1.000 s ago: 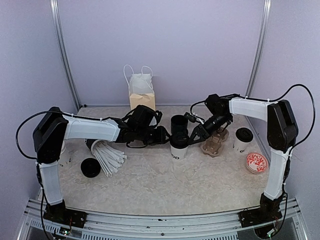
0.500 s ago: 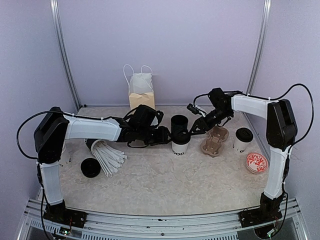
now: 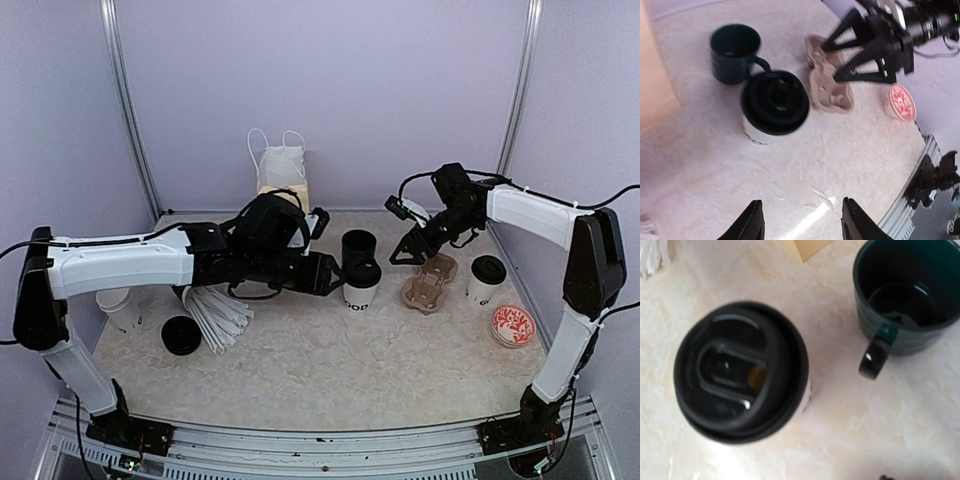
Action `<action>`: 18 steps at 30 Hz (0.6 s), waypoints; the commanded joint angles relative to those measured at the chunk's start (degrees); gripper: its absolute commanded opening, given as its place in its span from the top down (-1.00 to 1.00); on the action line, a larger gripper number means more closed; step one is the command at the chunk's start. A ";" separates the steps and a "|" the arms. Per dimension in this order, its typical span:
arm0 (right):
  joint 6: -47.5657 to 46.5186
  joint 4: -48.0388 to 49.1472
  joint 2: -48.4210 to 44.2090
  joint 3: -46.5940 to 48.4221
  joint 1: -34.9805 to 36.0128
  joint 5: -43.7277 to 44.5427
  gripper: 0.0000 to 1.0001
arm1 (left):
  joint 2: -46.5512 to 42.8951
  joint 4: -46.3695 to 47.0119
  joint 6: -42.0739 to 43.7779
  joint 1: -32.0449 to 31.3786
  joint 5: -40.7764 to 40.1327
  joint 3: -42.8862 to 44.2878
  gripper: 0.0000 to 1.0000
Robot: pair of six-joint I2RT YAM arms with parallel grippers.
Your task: Pack the takeout coffee
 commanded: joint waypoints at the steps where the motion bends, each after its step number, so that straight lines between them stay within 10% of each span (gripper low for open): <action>1: -1.39 1.78 -2.42 -3.36 -0.45 2.82 -0.34 | -5.68 -9.78 1.92 4.85 -13.38 4.79 -0.05; 18: -2.31 2.97 -6.25 -6.08 -0.36 4.92 -0.38 | 11.70 -15.70 2.34 25.56 -9.06 32.54 -0.03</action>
